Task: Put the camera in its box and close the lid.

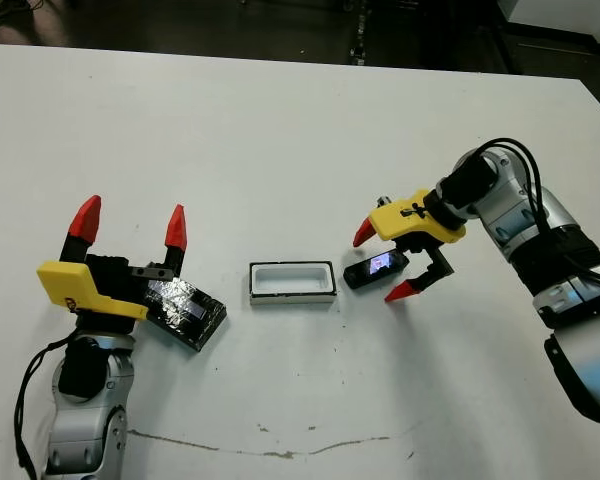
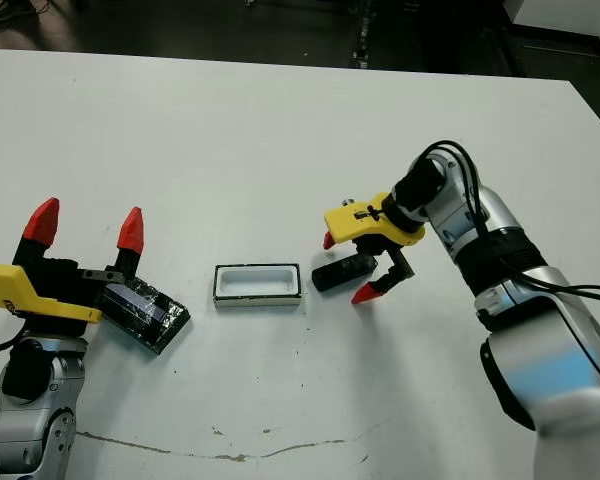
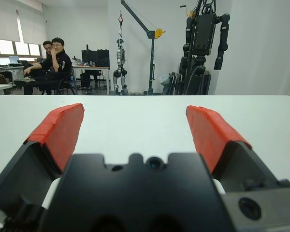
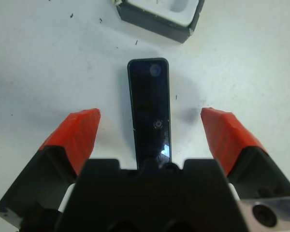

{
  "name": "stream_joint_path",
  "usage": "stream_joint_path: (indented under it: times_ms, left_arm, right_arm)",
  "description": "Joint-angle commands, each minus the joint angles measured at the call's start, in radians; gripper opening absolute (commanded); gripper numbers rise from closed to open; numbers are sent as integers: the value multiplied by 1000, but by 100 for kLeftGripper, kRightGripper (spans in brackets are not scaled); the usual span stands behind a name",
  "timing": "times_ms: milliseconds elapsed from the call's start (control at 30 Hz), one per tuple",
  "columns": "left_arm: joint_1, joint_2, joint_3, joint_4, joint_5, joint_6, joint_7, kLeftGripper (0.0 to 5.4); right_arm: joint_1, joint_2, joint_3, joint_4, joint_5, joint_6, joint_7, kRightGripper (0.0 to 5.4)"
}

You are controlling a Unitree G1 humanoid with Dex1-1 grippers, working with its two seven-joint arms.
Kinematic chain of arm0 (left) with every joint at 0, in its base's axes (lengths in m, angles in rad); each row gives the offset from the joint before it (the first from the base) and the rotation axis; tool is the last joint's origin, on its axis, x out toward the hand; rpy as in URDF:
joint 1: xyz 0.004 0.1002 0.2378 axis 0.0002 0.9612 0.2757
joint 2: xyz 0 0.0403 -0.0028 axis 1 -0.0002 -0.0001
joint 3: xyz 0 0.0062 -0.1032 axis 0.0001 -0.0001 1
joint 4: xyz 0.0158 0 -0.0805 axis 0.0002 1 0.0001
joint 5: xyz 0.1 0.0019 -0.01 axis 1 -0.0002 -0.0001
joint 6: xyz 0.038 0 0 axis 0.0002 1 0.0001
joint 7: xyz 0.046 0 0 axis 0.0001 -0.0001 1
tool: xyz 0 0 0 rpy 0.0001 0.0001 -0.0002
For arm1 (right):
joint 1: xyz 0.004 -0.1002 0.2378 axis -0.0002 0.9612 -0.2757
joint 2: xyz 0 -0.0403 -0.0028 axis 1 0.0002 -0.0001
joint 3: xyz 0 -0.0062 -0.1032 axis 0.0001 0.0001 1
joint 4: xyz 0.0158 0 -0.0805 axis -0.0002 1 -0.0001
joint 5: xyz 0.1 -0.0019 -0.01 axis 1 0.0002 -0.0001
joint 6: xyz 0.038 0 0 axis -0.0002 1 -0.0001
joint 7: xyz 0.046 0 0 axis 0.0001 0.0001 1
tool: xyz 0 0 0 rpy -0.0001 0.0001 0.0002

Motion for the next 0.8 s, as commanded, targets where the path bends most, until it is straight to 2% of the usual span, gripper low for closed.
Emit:
stream_joint_path:
  times_ms: [33,367,500,700,800]
  left_arm:
    - [16,2,-1,-1,4,12,6,540]
    - [16,5,-1,0,7,10,3,540]
    - [15,6,0,5,8,3,1,540]
    - [16,3,1,4,5,2,2,540]
    - [18,2,1,1,8,8,6,540]
  right_arm:
    - [32,-8,-11,-26,-1,23,-23,496]
    - [60,-9,-33,-41,13,53,-38,337]
    - [74,-13,-39,-56,17,42,-51,276]
    - [72,-12,-34,-61,12,80,-41,183]
    - [76,-16,-35,-70,14,85,-40,167]
